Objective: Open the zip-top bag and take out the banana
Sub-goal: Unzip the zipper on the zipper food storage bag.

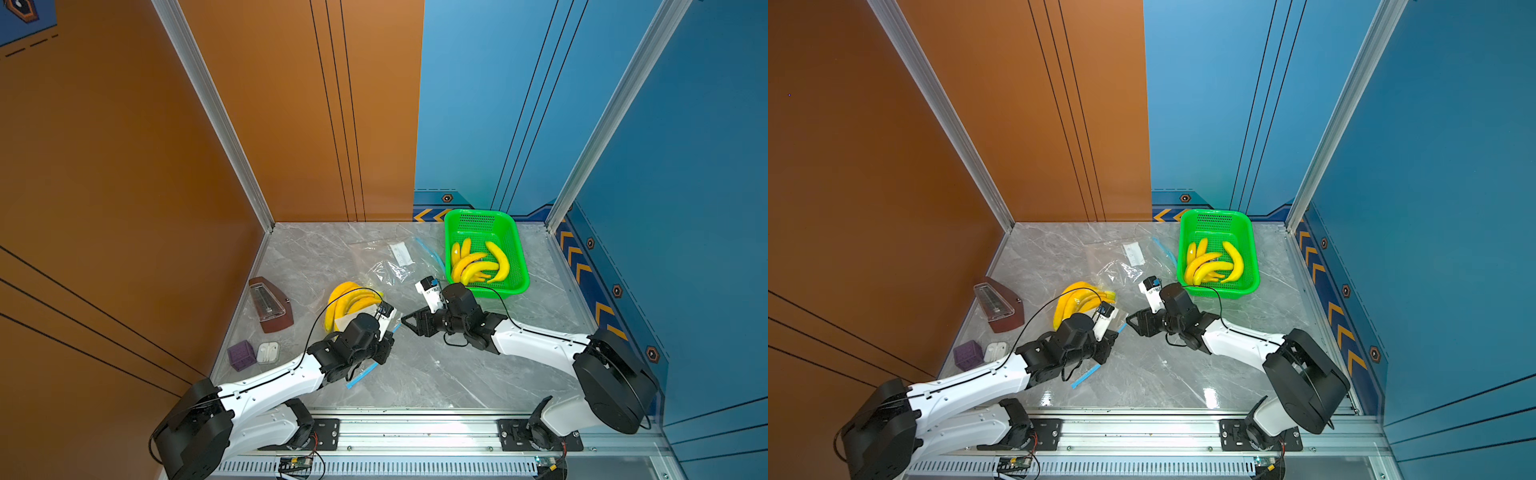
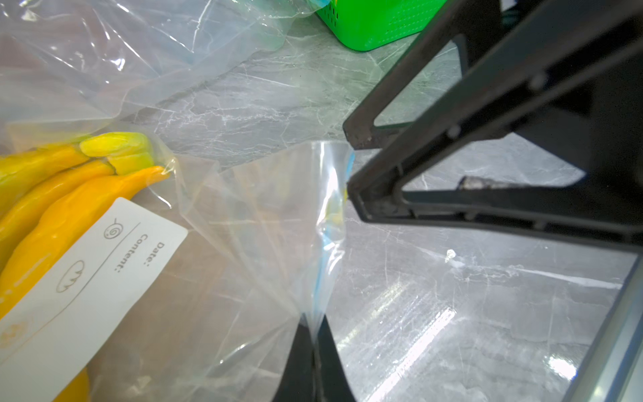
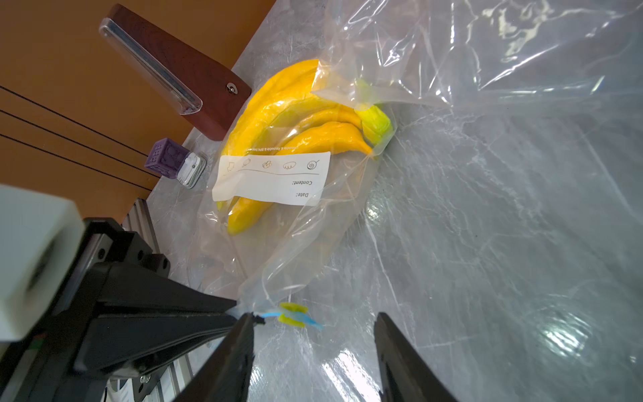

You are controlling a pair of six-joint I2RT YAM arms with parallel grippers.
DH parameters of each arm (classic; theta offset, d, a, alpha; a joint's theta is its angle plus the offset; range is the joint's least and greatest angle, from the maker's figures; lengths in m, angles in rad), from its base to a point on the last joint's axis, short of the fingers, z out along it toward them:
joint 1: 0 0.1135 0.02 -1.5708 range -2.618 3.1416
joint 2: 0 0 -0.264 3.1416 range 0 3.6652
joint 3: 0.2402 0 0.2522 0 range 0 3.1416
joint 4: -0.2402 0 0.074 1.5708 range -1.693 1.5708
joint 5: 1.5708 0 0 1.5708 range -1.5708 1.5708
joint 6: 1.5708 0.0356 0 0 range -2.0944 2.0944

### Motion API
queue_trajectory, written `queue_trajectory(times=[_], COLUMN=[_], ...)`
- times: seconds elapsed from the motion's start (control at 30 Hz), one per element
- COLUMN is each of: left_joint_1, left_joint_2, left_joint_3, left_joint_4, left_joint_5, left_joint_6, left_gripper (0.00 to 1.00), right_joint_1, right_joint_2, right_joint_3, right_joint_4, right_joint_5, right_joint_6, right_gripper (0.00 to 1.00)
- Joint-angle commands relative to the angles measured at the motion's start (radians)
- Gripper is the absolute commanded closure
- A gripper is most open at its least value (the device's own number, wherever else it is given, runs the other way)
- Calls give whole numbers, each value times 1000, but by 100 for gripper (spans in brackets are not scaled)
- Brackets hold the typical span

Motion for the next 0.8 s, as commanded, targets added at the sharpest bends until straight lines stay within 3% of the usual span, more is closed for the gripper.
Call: queue_trajectory(times=[0.0, 0.13, 0.57, 0.7, 0.77], left_joint_1=[10, 15, 35, 35, 33], left_joint_2=[3, 4, -16, -10, -17], left_joint_3=[6, 7, 1, 5, 4], left_joint_4=[-18, -18, -32, -38, -48], left_joint_5=[88, 109, 62, 51, 27], left_joint_6=[34, 35, 33, 35, 35], left_gripper=[100, 100, 100, 90, 83], right_joint_1=[-14, 2, 40, 45, 49], right_joint_2=[-14, 4, 17, 30, 31], right_joint_3=[-18, 8, 45, 72, 85], right_joint_4=[60, 19, -57, -64, -71], right_joint_5=[-80, -141, -135, -99, -78], right_joint_6=[-60, -119, -131, -63, -23], right_gripper=[44, 47, 80, 100, 100])
